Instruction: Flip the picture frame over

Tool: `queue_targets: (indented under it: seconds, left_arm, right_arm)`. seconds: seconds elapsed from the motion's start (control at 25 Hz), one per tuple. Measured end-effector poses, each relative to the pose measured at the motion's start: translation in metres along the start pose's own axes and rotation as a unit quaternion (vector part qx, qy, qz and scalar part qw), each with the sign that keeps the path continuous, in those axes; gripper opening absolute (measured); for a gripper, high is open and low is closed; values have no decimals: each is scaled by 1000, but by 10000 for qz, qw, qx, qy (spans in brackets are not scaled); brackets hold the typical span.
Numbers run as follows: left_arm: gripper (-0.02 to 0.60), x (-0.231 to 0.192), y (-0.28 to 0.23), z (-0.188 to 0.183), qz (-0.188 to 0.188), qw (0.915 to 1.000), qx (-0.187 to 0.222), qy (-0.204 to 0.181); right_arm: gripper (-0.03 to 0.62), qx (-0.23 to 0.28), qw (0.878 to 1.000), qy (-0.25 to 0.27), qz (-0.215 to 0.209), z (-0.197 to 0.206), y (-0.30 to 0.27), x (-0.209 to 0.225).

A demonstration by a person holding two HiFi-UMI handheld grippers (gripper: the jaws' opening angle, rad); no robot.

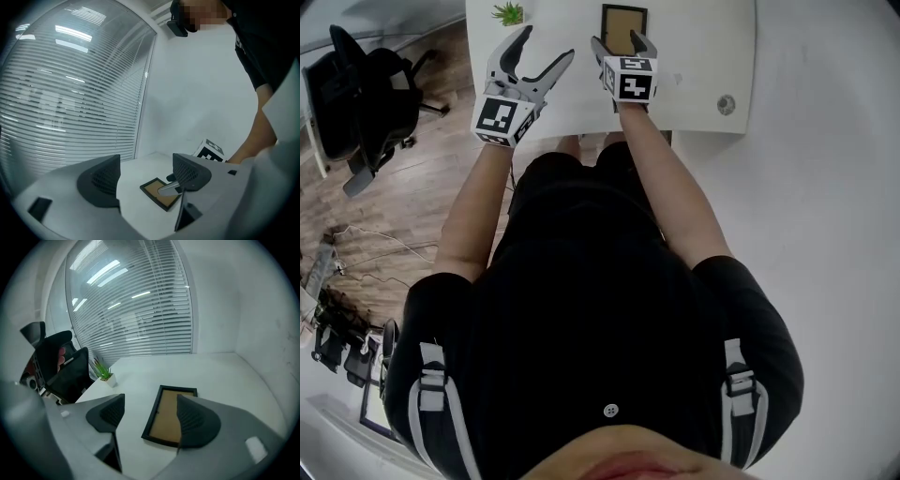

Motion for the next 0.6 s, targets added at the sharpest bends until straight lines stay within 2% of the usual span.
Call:
queue_targets:
  seconds: [0.36, 0.6]
  left_arm:
    - [353, -11, -16, 18, -112, 9997, -160, 148]
    - [353, -15, -20, 34, -83, 9991, -314, 257]
  right_arm:
    - [342, -371, 9984, -309, 286, 18, -30, 10]
    - [285, -633, 9960, -382, 502, 31, -45, 9]
Point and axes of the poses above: the fingertips, and each gripper's own axes: y backward along the fingers, x to its right, z out of its underside, the point moved 4 cm from there along y, backward along the fingers, and after that the axes turned 12 degrees about -x, right-handed, at the moved point
